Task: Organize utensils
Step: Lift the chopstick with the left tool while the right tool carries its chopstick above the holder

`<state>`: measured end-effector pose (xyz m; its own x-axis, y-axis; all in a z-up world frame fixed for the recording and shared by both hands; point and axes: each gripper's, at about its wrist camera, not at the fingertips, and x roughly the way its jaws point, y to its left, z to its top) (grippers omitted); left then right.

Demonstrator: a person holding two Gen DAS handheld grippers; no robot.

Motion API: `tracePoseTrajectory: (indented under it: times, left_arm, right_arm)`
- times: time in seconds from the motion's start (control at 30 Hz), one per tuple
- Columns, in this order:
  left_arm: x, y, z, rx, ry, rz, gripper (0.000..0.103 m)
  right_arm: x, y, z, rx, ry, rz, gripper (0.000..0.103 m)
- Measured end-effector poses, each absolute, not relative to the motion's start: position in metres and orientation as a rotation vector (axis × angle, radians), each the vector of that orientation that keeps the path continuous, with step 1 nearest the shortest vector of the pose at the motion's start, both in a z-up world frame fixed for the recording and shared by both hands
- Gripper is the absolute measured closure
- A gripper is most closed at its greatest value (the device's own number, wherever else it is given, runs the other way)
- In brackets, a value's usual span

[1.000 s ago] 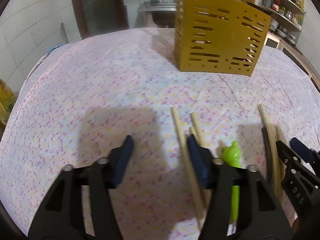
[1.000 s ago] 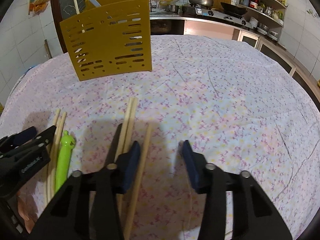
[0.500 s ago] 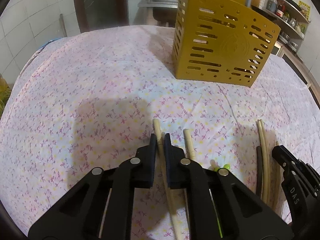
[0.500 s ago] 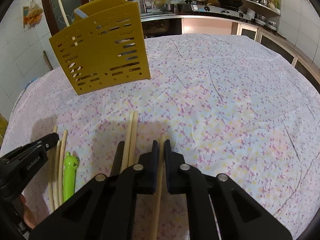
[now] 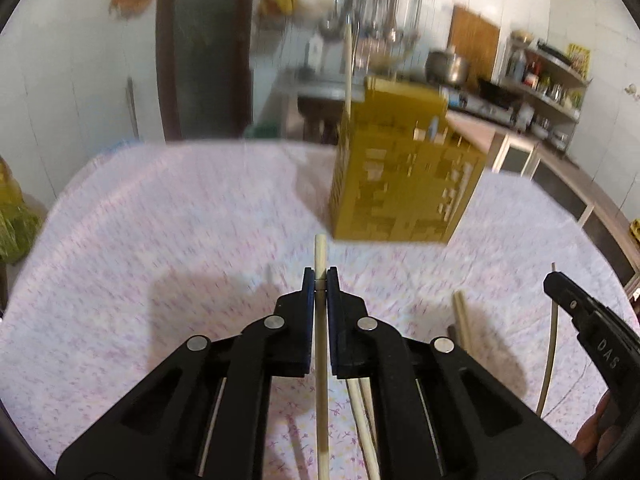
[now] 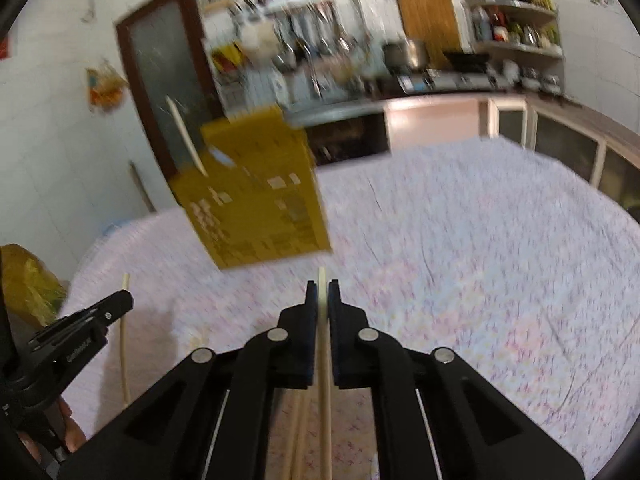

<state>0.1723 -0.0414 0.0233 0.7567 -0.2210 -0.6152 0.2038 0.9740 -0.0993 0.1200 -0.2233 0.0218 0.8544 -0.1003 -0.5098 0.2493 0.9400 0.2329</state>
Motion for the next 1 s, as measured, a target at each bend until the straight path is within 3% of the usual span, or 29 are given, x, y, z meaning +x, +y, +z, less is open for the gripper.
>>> tracePoseTrajectory:
  times: [0.33, 0.67, 1.0]
  left_arm:
    - [0.127, -0.027, 0.06, -0.026, 0.443, -0.229, 0.098]
    - [0.1, -0.024, 0.063, 0.002, 0.352, -0.227, 0.098]
    - [0.114, -0.025, 0.101, -0.052, 0.302, -0.269, 0.098]
  right_arm:
    - [0.084, -0.224, 0.056, 0.227, 0.284, -0.154, 0.097]
    - [0.058, -0.22, 0.052, 0.185, 0.209, -0.149, 0.097]
    - [0.065, -0.224, 0.097, 0.145, 0.099, -0.127, 0.097]
